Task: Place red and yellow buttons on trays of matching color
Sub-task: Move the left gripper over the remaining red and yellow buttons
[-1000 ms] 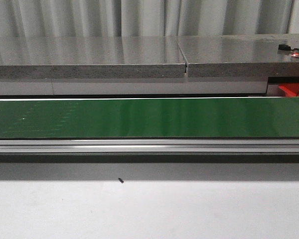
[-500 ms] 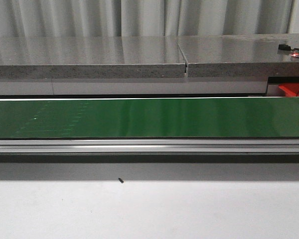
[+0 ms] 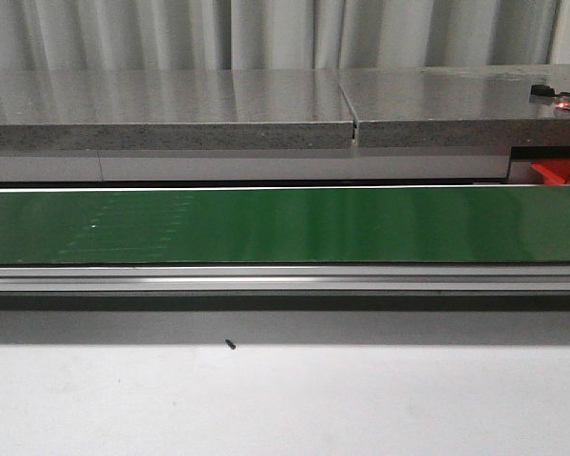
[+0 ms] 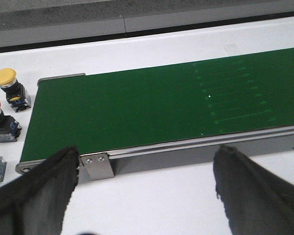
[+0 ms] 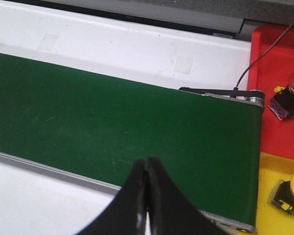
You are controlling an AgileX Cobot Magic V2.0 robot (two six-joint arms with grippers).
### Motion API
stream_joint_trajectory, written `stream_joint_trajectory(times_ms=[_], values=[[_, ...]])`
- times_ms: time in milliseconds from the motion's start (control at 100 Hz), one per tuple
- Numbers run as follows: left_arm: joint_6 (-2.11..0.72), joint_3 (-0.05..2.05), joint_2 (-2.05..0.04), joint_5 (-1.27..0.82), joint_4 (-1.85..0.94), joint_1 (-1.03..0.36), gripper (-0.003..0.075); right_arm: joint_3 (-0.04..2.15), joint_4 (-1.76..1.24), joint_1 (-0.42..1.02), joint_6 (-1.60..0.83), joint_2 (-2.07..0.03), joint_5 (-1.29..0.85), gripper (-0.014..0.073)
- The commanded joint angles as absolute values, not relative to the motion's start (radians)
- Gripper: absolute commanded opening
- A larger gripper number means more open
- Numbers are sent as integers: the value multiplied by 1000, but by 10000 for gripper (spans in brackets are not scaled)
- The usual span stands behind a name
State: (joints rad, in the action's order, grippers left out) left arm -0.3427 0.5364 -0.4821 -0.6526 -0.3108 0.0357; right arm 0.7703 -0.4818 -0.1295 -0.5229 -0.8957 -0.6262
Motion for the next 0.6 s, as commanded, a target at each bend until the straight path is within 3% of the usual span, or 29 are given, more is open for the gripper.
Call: stream_joint_trajectory(times_ms=[0, 190, 310, 390, 590], values=[[-343, 562, -489, -579, -379, 31, 573, 794, -507, -127, -529, -885, -569, -68], [-329, 562, -493, -518, -385, 43, 545, 794, -507, -127, -529, -885, -569, -68], [-165, 601, -522, -491, -308, 77, 545, 794, -507, -127, -529, -885, -569, -68], [0, 642, -564, -502, -238, 123, 545, 794, -507, -127, -529, -885, -569, -68], [12, 775, -729, -515, -147, 269, 545, 794, -507, -127, -529, -885, -571, -68]])
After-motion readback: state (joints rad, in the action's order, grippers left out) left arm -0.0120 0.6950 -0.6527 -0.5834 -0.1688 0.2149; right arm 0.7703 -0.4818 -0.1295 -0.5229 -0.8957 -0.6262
